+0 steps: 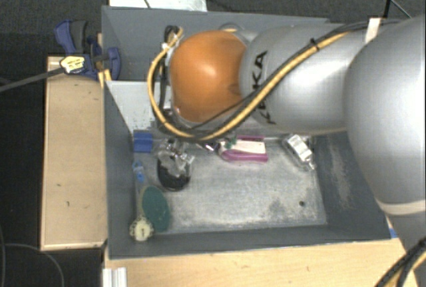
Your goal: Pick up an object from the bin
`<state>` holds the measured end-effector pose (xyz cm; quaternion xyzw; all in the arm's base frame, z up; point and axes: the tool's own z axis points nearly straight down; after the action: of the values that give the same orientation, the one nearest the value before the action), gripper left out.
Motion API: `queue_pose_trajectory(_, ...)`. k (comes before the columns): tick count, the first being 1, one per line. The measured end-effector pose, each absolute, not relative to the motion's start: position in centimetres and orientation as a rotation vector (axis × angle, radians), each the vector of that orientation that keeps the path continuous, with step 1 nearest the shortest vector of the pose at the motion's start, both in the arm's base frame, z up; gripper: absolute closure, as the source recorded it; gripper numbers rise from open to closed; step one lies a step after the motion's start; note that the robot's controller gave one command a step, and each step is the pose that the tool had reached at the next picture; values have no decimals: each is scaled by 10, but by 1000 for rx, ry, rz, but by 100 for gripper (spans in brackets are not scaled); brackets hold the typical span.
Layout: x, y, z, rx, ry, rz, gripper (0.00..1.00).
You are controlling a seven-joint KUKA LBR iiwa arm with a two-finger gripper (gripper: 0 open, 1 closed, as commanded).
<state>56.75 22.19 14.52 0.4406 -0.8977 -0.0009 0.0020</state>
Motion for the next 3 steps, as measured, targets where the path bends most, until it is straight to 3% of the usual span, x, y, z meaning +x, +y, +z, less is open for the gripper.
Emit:
queue_pose_trajectory(1,569,223,149,1384,-2824,-2,0)
queue_pose_trajectory(2,586,201,69,1566,-2721,-1,0)
queue_pose_trajectory(3,587,203,73,1565,-2727,-2,100)
